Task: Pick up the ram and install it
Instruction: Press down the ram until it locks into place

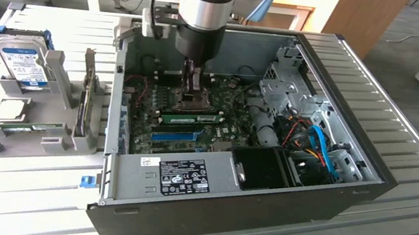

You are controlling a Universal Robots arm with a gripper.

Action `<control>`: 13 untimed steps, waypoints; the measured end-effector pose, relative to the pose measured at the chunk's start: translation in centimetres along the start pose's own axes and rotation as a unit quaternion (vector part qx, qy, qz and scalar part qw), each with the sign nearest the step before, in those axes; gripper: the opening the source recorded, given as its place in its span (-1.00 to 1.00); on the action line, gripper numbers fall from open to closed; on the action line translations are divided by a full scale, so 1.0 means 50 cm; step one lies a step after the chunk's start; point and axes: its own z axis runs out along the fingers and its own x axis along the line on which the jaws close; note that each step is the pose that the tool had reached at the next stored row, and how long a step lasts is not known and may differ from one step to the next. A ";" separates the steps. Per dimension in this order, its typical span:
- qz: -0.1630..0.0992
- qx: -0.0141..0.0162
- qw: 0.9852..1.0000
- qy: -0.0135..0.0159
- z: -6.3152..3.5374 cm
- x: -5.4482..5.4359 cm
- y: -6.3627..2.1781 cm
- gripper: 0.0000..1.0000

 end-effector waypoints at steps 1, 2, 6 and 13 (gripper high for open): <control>0.000 0.000 1.000 0.000 -0.005 0.000 0.000 -0.79; 0.000 0.000 1.000 0.000 -0.010 0.000 0.000 -0.79; 0.000 0.000 1.000 0.002 -0.032 0.000 0.001 -0.79; 0.000 0.000 1.000 0.004 -0.068 -0.001 0.002 -0.79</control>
